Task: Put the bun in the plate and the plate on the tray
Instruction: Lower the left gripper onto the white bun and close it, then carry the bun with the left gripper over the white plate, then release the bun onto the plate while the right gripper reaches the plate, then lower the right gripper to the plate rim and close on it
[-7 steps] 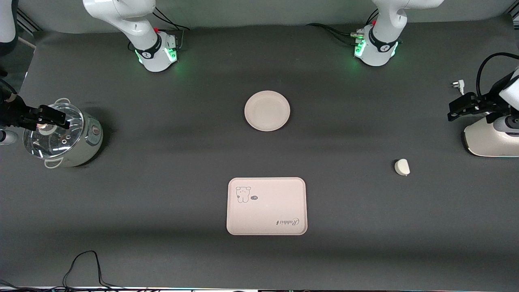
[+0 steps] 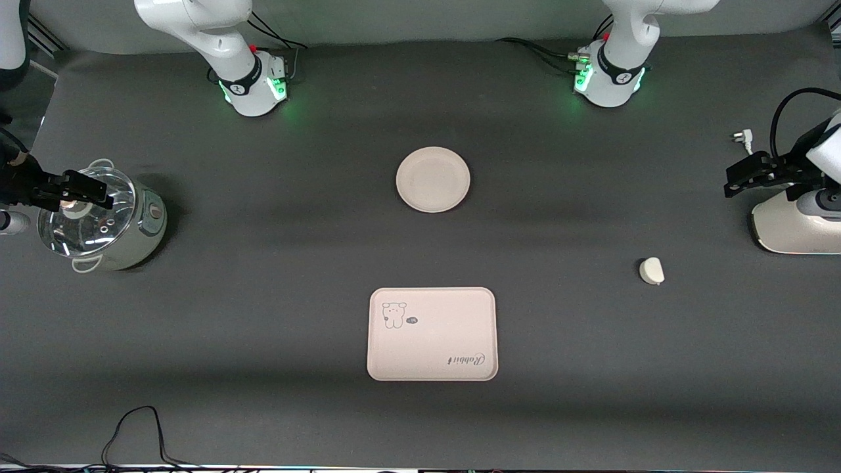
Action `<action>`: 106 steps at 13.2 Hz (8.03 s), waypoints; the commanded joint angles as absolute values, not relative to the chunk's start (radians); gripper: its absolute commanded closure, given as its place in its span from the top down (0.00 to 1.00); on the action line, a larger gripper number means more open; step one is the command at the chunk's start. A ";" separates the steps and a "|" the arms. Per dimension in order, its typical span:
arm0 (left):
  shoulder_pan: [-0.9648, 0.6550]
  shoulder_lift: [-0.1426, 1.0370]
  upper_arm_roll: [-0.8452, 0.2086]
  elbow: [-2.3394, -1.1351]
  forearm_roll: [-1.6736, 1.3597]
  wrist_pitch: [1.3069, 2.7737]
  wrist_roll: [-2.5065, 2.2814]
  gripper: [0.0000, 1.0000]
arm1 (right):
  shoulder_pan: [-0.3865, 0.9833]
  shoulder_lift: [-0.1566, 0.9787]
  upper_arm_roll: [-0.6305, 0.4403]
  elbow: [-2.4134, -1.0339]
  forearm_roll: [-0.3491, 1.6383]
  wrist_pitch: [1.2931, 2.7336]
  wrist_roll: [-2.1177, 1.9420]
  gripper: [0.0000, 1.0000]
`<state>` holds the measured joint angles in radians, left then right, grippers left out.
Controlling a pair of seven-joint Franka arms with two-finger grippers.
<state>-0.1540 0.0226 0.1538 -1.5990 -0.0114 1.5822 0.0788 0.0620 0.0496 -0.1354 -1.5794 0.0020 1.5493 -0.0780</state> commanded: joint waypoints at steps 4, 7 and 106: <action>-0.158 0.044 0.161 -1.690 0.025 1.678 0.086 1.00 | 0.078 0.029 -0.144 -1.600 -0.018 1.552 -0.069 1.00; -0.158 0.046 0.161 -1.790 0.060 1.790 0.077 1.00 | 0.078 0.029 -0.144 -1.600 -0.018 1.552 -0.069 1.00; -0.236 -0.021 0.233 -1.735 -0.023 1.692 0.061 1.00 | 0.884 0.136 -0.046 -2.241 0.324 2.467 0.581 1.00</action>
<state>-0.2295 0.0121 0.2273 -1.7028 -0.0127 1.6814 0.0463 0.8825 0.1395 -0.0868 -2.1420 0.2919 2.3484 0.6118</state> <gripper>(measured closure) 0.000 0.000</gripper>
